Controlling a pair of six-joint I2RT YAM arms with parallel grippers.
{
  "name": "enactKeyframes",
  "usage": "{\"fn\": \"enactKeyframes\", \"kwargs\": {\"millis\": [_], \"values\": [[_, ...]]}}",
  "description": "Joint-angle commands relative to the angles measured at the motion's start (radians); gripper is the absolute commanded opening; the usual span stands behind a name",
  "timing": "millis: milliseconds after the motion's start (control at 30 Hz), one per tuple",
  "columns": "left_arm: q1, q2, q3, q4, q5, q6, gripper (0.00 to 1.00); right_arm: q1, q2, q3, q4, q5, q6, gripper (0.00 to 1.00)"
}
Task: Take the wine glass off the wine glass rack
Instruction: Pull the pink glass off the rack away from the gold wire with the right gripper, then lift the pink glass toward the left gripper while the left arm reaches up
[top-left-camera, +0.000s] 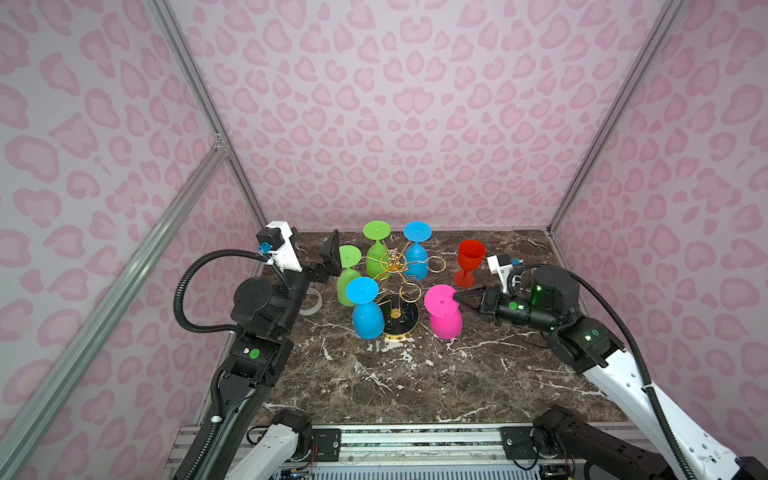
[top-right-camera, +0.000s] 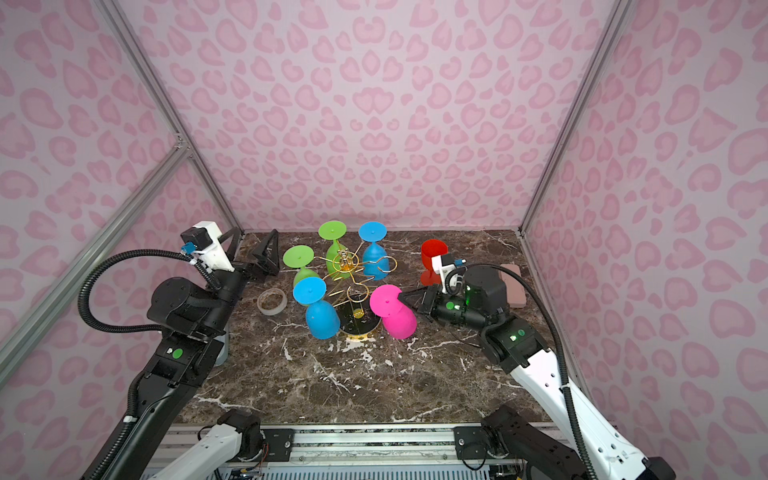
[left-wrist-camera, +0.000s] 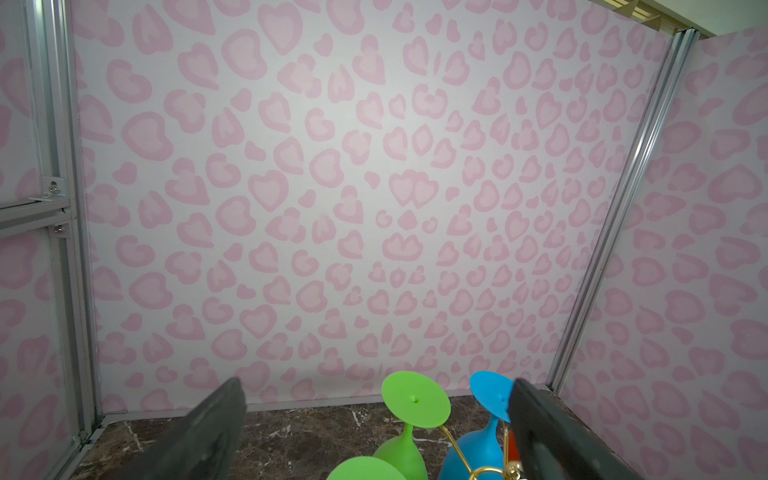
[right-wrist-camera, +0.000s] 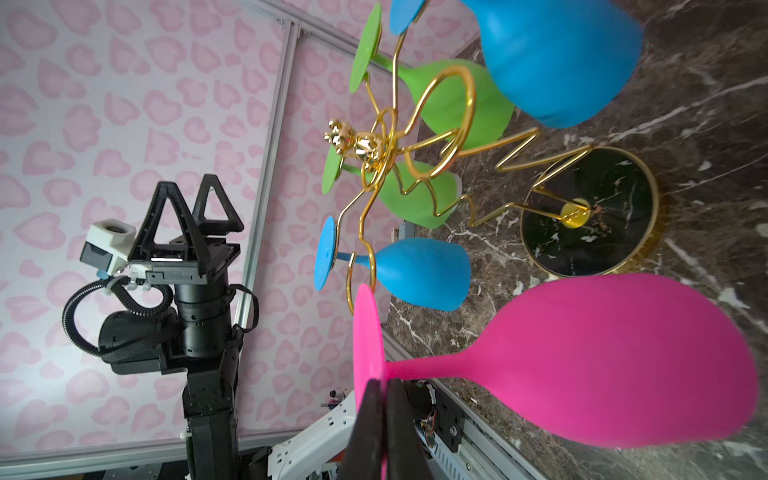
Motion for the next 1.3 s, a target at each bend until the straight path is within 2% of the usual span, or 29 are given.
{"fn": "enactKeyframes", "kwargs": {"millis": [0, 233, 400, 533, 633, 733, 900, 1100, 1167, 1267], "values": [[0.001, 0.001, 0.009, 0.015, 0.004, -0.005, 1.0, -0.093, -0.025, -0.005, -0.024, -0.066, -0.034, 0.0], [0.001, 0.004, 0.018, 0.013, 0.01, -0.025, 1.0, -0.391, -0.042, 0.021, -0.022, -0.212, -0.086, 0.0], [0.001, 0.036, 0.062, -0.009, 0.046, -0.066, 1.0, -0.491, 0.035, 0.119, 0.064, -0.211, -0.136, 0.0], [0.004, 0.078, 0.139, -0.055, 0.081, -0.118, 0.99, -0.493, 0.142, 0.259, 0.118, -0.182, -0.194, 0.0], [0.012, 0.117, 0.203, -0.075, 0.161, -0.168, 1.0, -0.487, 0.216, 0.35, 0.17, -0.166, -0.228, 0.0], [0.021, 0.174, 0.273, -0.1, 0.249, -0.218, 0.97, -0.457, 0.278, 0.438, 0.163, -0.126, -0.306, 0.0], [0.038, 0.296, 0.418, -0.127, 0.465, -0.309, 0.92, -0.369, 0.379, 0.576, 0.197, -0.089, -0.388, 0.0], [0.07, 0.484, 0.618, -0.127, 0.812, -0.502, 0.78, -0.268, 0.492, 0.704, 0.214, -0.068, -0.463, 0.0], [0.071, 0.544, 0.673, -0.101, 0.896, -0.566, 0.72, -0.242, 0.526, 0.736, 0.216, -0.077, -0.477, 0.0], [0.071, 0.603, 0.718, -0.067, 0.957, -0.625, 0.68, -0.21, 0.558, 0.775, 0.21, -0.081, -0.502, 0.0]]}}
